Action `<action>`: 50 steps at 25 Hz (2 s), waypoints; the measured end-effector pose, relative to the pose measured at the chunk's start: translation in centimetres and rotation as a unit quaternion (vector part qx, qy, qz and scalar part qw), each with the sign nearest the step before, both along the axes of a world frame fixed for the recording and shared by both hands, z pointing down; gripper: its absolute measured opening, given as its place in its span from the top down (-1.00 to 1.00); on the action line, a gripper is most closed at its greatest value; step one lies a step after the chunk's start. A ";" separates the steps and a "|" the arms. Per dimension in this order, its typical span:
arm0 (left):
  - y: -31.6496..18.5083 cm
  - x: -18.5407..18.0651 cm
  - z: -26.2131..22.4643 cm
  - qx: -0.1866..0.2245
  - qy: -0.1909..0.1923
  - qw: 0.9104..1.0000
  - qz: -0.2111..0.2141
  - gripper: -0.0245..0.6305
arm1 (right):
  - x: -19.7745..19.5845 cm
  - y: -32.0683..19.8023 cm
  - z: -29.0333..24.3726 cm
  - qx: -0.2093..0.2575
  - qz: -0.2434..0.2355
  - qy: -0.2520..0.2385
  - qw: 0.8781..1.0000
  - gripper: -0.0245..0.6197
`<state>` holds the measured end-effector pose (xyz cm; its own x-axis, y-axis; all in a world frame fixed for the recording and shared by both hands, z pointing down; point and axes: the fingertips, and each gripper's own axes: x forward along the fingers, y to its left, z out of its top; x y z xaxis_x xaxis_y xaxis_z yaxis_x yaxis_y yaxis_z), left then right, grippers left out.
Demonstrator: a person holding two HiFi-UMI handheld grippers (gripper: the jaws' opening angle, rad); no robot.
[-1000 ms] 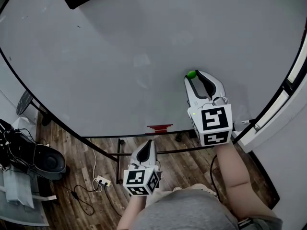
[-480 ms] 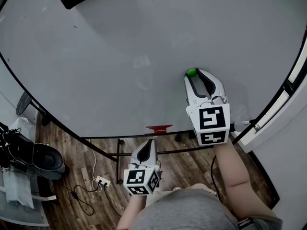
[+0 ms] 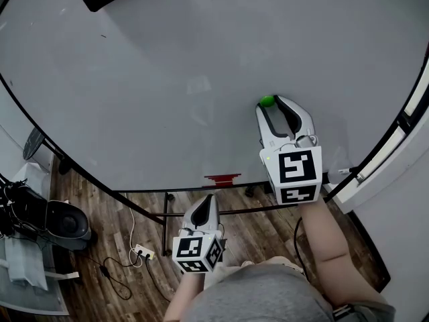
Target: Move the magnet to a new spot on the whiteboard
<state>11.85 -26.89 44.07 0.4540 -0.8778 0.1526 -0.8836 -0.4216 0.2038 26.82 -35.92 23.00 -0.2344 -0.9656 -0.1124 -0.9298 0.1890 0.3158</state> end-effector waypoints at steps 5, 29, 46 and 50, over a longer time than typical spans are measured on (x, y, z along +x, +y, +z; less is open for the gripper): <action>0.3 -0.1 0.2 -0.002 0.000 1.000 -0.001 0.91 | 0.1 0.3 0.2 -0.002 0.001 -0.001 1.000 0.49; 4.7 -1.0 -0.4 0.001 -0.001 1.000 0.030 0.91 | -0.8 10.0 10.8 -0.094 -0.008 -0.049 0.994 0.91; 13.4 -6.1 1.0 -0.024 0.000 0.999 0.046 0.91 | -5.1 21.6 16.3 -0.143 0.002 -0.097 0.985 0.91; 15.7 -7.6 1.6 -0.029 0.002 0.998 0.050 0.91 | -6.8 24.0 17.0 -0.145 -0.001 -0.101 0.984 0.91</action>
